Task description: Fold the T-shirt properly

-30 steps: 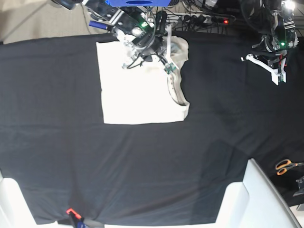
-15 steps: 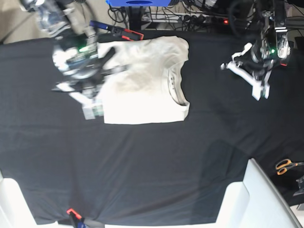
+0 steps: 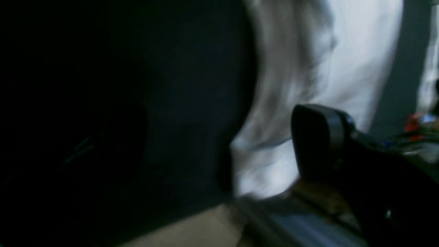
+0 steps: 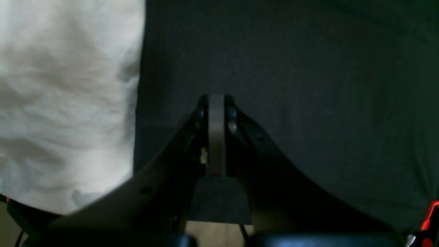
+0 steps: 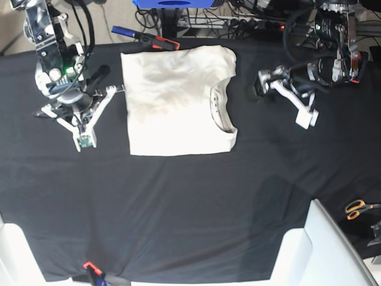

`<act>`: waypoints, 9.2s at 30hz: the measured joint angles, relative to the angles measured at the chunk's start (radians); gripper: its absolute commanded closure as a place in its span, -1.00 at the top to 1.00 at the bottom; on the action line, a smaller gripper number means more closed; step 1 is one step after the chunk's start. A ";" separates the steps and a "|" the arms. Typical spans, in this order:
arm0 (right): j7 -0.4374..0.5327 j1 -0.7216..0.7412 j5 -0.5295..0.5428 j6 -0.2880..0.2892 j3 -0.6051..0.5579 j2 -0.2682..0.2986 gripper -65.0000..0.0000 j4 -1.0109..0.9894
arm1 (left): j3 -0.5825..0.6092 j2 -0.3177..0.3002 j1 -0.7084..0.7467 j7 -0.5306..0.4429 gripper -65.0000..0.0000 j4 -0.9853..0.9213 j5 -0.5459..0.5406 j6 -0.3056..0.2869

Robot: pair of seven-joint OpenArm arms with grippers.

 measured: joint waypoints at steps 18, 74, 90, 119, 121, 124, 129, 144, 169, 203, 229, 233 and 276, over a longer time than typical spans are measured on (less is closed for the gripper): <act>0.001 0.003 -0.003 0.003 0.000 0.000 -0.95 -0.046 | 0.180 0.150 -0.132 -0.137 1.00 -0.238 0.167 -0.156; 0.008 0.004 0.000 0.003 0.004 -0.003 -0.95 -0.110 | 0.396 0.145 -0.291 0.002 -1.00 -0.307 0.255 -0.009; 0.008 0.008 -0.003 0.003 -0.001 0.000 -0.95 -0.110 | 0.974 0.069 -0.737 0.114 -1.00 -0.367 0.264 0.021; 0.005 0.003 -0.002 -0.001 0.000 -0.003 -0.95 -0.112 | 1.416 0.238 -0.853 0.000 -1.00 -0.436 1.091 -0.280; 0.005 0.003 -0.003 -0.002 0.002 -0.003 -0.95 -0.112 | 1.416 0.245 -0.849 -0.026 -1.00 -0.426 1.099 -0.280; 0.005 0.007 -0.001 -0.001 0.002 -0.003 -0.95 -0.126 | 1.440 0.248 -0.845 -0.066 -1.00 -0.407 1.099 -0.280; 0.007 0.008 -0.003 -0.004 0.002 0.000 -0.95 -0.179 | 1.494 0.248 -0.843 -0.063 -1.00 -0.412 1.101 -0.280; 0.008 0.016 -0.003 -0.003 0.004 -0.031 -0.95 -0.182 | 1.472 0.246 -0.831 -0.063 -1.00 -0.413 1.102 -0.280; 0.008 0.013 -0.003 -0.003 0.001 -0.029 -0.95 -0.182 | 1.469 0.246 -0.918 -0.067 0.61 -0.485 1.259 -0.280; 0.013 0.062 -0.003 0.078 -0.005 -0.029 -0.96 -0.183 | 0.540 0.224 -0.157 0.033 -1.00 0.274 1.578 -0.276; 0.009 0.056 -0.003 0.082 -0.125 -0.037 -0.96 -0.185 | 0.539 0.262 -0.031 -0.232 -1.00 0.045 1.531 -0.181; 0.011 0.058 -0.004 0.082 -0.124 -0.034 -0.96 -0.185 | 0.536 0.224 0.044 -0.224 -1.00 0.172 1.533 -0.181; 0.545 -0.366 -0.164 0.083 0.068 0.068 -0.96 -0.010 | 0.419 0.043 0.591 -0.801 -1.00 0.313 1.136 0.158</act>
